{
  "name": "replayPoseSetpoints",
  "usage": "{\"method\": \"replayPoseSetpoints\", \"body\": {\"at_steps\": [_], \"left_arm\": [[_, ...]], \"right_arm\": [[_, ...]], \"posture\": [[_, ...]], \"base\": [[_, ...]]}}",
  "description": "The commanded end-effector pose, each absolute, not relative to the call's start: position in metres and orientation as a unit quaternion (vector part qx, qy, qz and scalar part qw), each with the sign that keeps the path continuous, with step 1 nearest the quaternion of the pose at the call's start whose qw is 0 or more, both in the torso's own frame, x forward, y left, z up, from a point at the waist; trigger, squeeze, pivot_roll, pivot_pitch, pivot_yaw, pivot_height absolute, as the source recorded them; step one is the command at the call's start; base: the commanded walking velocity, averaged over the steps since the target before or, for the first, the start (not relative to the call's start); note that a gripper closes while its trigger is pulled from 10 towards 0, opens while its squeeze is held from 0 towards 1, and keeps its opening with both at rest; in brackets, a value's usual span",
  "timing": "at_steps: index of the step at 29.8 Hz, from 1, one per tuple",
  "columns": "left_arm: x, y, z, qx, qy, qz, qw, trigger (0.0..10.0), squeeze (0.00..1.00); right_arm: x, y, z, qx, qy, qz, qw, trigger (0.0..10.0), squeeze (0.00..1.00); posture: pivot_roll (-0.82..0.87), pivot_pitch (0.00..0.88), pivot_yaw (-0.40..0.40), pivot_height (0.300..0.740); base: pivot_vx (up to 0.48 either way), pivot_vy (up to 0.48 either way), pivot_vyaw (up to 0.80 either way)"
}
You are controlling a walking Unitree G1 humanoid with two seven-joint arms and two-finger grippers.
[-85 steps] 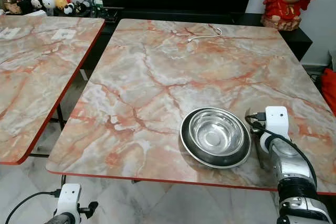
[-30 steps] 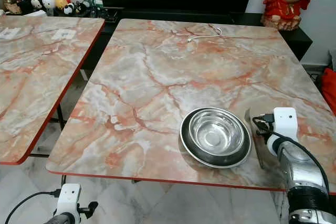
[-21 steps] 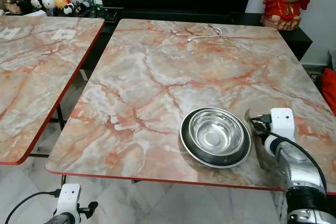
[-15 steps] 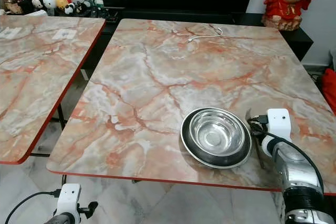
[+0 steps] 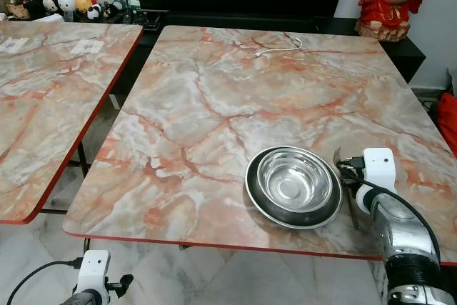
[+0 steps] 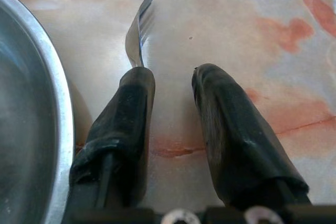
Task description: Setting the table
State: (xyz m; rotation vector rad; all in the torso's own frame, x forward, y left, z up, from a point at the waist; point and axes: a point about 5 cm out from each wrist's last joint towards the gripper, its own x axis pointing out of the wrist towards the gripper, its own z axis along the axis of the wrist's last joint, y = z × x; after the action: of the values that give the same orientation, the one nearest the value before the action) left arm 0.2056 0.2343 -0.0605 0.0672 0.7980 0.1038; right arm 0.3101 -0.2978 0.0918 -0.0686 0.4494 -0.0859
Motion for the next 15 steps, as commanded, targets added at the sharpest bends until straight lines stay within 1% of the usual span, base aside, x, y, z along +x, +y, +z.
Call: {"method": "replayPoseSetpoints", "body": {"at_steps": [1,7,15], "left_arm": [[0.202,0.235,-0.063,0.034,0.398,0.049,0.915,10.0,0.00],[0.202,0.236,-0.063,0.035,0.398,0.050,0.915,10.0,0.00],[0.201,0.237,-0.063,0.036,0.399,0.050,0.915,10.0,0.00]], "right_arm": [[0.309,-0.299,0.091,-0.035,0.226,-0.046,0.972,10.0,0.00],[0.308,-0.299,0.087,-0.031,0.231,-0.047,0.971,10.0,0.00],[0.303,-0.304,0.080,-0.028,0.247,-0.062,0.967,10.0,0.00]], "posture": [[0.06,0.069,-0.024,0.740],[0.07,0.069,-0.022,0.740],[0.07,0.070,-0.022,0.740]], "base": [[0.000,0.000,0.00],[0.000,0.000,0.00],[0.000,0.000,0.00]]}}
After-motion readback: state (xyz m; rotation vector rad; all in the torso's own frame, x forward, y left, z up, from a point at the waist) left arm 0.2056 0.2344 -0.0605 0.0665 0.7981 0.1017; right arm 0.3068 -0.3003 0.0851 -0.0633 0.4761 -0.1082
